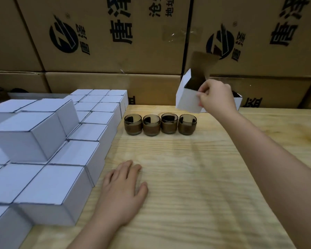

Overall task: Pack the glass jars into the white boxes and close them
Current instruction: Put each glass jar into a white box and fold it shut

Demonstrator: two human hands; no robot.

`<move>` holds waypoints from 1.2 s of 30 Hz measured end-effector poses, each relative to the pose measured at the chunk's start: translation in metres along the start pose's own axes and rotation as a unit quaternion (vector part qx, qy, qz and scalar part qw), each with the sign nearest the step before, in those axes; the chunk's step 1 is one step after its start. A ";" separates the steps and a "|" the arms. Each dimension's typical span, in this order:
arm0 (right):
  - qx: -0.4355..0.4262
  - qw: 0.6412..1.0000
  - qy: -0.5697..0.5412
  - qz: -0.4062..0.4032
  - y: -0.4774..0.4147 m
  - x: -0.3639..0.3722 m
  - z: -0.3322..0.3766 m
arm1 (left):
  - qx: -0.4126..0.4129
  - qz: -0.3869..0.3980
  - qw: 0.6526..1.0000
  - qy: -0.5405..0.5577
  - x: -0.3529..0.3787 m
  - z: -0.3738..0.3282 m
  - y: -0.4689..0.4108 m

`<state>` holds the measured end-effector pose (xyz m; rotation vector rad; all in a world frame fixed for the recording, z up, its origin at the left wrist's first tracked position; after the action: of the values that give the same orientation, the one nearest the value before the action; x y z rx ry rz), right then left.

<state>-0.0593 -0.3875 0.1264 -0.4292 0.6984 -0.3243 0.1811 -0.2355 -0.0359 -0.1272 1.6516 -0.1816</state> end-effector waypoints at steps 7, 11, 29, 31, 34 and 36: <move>0.060 0.994 -0.007 0.094 0.122 0.000 0.014 | 0.004 -0.007 1.000 0.029 0.003 0.001 -0.002; 0.061 0.987 0.033 0.142 0.165 0.018 0.023 | 0.012 0.017 0.999 0.032 0.004 0.000 -0.004; -0.064 0.975 -0.210 0.022 0.184 0.027 0.031 | 0.075 0.035 0.970 0.229 -0.002 0.000 -0.002; -0.023 0.966 -0.254 0.034 0.184 0.036 0.019 | 0.079 0.039 0.970 0.227 -0.002 -0.001 -0.003; 0.007 0.941 -0.337 0.020 0.181 0.034 0.007 | 0.078 0.042 0.970 0.228 -0.003 0.000 -0.002; 0.027 0.919 -0.392 0.026 0.179 0.033 -0.005 | 0.077 0.040 0.970 0.228 -0.004 -0.001 -0.002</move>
<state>-0.0127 -0.2485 0.0190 -0.4424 -0.0851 -0.0970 0.1808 -0.2368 -0.0315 0.1085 2.0896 -0.2917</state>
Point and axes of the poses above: each hand's wrist, its own y-axis away from the middle knuckle, its own x-axis out of the palm, z = x × y, the point moved 6 cm from there along -y, towards the middle knuckle, and after that the axes turned 11 degrees about -y, right-handed, at the moved point
